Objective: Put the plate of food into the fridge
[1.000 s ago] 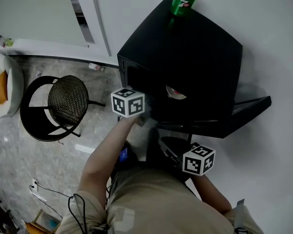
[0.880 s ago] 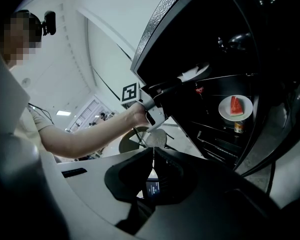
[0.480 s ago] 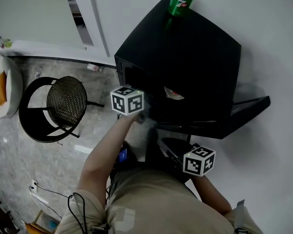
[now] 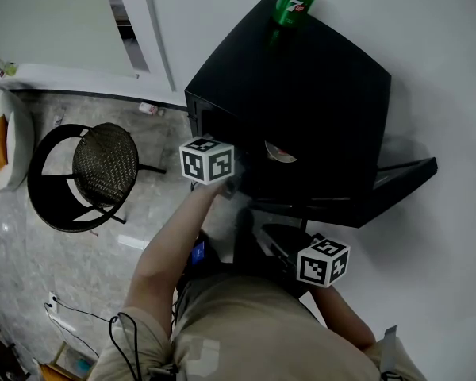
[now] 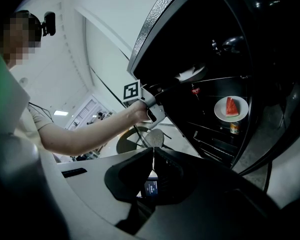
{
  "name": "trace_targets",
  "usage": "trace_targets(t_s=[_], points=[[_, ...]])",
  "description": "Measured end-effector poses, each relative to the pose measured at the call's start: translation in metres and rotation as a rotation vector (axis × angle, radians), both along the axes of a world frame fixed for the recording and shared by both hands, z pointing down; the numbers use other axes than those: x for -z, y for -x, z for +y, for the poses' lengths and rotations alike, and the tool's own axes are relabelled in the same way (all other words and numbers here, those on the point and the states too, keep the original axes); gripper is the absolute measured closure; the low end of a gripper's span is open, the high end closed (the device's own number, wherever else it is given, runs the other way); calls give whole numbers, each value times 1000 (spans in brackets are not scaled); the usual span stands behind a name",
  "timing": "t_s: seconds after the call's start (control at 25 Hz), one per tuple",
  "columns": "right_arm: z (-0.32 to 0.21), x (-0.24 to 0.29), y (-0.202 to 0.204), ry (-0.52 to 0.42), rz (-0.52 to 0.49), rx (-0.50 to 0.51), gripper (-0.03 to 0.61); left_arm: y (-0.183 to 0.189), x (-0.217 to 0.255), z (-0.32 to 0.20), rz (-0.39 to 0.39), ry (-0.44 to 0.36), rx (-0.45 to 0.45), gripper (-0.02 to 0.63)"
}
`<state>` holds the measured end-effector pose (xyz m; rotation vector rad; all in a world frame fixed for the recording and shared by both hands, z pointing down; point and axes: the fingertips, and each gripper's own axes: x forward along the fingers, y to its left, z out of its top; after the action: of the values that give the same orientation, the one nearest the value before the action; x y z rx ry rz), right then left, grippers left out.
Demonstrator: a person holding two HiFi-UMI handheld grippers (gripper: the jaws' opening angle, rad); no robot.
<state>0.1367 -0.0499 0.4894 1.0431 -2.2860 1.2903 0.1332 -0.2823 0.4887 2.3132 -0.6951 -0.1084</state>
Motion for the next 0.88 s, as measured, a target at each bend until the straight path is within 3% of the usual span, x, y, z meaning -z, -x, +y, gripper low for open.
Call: trace_targets(t_s=[0.28, 0.68, 0.88], points=[[-5, 4, 7, -23, -12, 22, 555, 16, 0, 19, -4, -7, 4, 588], [-16, 15, 37, -106, 12, 92, 555, 71, 1, 46, -29, -58, 15, 603], [-25, 24, 53, -159, 6, 108, 555, 98, 5, 66, -103, -127, -11, 604]])
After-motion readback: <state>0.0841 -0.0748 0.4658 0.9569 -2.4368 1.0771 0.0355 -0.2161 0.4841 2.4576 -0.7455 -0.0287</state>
